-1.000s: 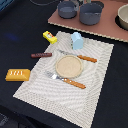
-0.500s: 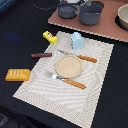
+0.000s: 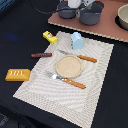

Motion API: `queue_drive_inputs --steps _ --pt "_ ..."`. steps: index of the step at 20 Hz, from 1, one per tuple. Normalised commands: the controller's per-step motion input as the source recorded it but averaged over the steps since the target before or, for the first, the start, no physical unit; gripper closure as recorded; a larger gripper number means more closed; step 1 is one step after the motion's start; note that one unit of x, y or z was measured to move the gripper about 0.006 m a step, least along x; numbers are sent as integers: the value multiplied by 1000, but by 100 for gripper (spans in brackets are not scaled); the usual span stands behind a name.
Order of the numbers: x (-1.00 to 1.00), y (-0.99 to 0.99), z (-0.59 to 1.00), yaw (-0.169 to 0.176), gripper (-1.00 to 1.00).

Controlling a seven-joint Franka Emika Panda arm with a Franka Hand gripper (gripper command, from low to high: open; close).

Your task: Interact with the objects in diverse but meaningful ways.

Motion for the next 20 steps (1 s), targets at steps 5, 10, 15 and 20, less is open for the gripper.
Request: queue_drive_inputs --steps 5,10,15,20 --pt "206 245 -142 0 -100" --pt "73 216 -82 0 -100" --pt "18 154 19 0 -100" --pt "0 155 0 0 -100"
